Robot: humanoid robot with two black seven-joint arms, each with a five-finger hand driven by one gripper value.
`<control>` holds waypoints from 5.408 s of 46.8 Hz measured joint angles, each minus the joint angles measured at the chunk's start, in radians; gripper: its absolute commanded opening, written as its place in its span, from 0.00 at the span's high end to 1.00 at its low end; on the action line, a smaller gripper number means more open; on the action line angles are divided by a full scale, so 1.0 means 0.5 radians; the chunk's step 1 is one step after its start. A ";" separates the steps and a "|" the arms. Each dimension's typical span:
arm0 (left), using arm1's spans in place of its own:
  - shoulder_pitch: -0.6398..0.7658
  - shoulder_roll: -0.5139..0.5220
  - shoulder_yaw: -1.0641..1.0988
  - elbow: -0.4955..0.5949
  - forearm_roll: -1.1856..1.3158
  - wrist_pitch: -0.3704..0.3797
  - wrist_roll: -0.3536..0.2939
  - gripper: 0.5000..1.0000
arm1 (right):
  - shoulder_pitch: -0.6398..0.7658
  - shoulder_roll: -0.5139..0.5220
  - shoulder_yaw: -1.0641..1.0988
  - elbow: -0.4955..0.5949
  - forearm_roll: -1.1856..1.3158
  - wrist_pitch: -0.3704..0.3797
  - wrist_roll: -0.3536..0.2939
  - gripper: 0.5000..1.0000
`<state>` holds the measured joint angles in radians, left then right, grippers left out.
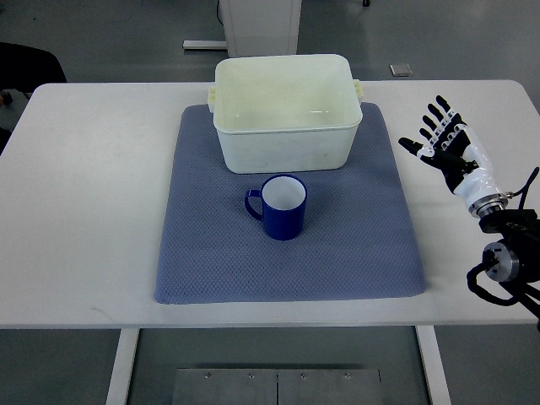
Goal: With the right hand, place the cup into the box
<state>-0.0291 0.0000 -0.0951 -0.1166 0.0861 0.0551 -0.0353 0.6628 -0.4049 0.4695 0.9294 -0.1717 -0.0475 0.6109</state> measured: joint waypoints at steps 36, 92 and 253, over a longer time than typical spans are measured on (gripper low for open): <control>0.000 0.000 0.000 0.000 -0.001 0.000 0.000 0.00 | 0.015 -0.002 0.003 0.010 -0.003 0.006 0.000 0.00; 0.000 0.000 0.000 0.000 -0.001 0.000 0.000 0.00 | -0.003 -0.381 0.003 0.260 -0.198 0.404 0.000 0.00; 0.000 0.000 0.000 0.000 0.000 0.000 0.000 0.00 | -0.153 0.422 -0.299 0.216 -0.865 -0.169 0.000 0.00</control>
<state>-0.0291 0.0000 -0.0951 -0.1166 0.0859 0.0552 -0.0353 0.5863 -0.1941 0.3199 1.0375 -0.6043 -0.1320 0.6109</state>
